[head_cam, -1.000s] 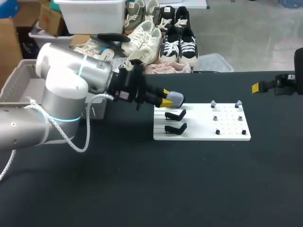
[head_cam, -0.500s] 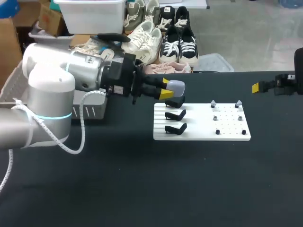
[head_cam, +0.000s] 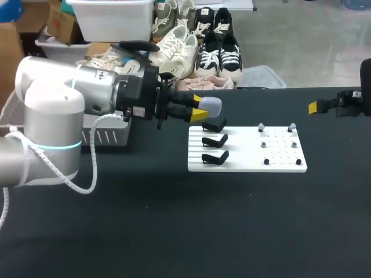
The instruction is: Pick up each earbud case from the left stands, insert the matching earbuds, close the lid, and place the case in the box.
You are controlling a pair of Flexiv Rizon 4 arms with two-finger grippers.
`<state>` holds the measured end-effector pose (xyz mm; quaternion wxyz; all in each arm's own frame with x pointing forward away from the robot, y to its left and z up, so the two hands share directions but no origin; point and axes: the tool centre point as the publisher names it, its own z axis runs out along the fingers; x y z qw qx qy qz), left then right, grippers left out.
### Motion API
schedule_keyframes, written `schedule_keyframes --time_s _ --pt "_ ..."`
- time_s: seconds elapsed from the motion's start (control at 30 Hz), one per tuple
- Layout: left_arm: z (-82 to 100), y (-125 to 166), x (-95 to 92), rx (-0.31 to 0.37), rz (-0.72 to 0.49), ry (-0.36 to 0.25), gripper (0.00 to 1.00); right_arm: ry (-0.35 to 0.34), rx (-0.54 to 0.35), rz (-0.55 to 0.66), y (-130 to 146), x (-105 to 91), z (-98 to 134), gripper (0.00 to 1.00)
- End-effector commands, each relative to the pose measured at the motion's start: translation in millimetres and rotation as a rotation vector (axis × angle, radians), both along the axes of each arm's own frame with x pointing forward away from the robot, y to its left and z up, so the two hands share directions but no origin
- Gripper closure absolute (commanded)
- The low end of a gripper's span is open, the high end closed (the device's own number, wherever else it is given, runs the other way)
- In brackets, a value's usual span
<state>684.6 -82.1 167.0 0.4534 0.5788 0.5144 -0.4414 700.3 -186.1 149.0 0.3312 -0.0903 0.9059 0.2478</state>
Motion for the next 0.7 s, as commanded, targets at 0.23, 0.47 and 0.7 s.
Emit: schedule_keyframes --time_s 0.23,0.47,0.7 --pt "-0.4 0 -2.2 -0.002 0.010 -0.004 1.00 0.002 0.000 0.002 -1 0.6 0 0.00" --pt "-1.7 -2 -0.9 -0.003 0.010 -0.003 1.00 0.002 0.000 0.002 -1 0.6 0 0.00" --pt "-5.5 -19 3.6 -0.002 -0.011 -0.006 1.00 -0.055 -0.078 0.071 27 -25.8 12 0.00"
